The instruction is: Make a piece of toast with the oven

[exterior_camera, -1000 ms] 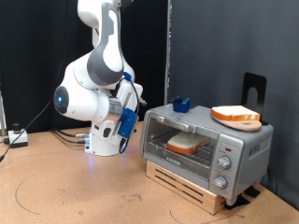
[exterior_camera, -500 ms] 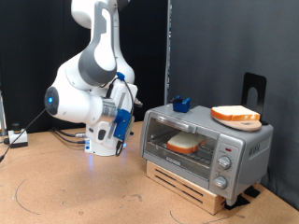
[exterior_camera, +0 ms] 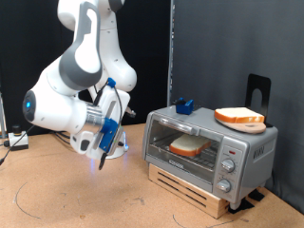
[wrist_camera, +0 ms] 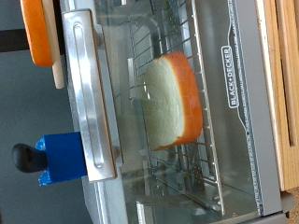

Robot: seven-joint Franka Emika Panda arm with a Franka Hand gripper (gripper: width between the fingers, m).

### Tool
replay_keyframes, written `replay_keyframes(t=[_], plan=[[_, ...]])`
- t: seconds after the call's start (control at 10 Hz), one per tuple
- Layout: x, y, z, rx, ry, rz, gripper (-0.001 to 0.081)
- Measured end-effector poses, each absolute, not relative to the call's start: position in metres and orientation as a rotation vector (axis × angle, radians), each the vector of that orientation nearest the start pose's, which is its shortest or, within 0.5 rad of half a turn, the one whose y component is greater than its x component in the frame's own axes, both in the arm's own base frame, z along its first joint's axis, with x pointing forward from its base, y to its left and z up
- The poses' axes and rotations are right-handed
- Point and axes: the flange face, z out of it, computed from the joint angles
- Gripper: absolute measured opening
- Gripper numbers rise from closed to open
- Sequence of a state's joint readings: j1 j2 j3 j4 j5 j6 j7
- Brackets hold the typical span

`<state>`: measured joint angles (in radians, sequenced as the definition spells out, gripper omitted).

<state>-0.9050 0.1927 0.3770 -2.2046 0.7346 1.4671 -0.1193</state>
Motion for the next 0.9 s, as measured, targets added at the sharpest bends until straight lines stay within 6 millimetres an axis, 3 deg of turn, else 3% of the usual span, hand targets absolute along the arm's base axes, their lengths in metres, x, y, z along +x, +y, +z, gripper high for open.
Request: replay_keyframes(t=[0.3,0.6,0.9], plan=[[0.434,-0.157,0.300,-1.903,0.641,0.657,0.0808],[0.466,-0.138,0.295,-1.832,0.626,0.610,0.0808],[0.495,-0.113,0.281,-1.854,0.645,0.740,0.0808]])
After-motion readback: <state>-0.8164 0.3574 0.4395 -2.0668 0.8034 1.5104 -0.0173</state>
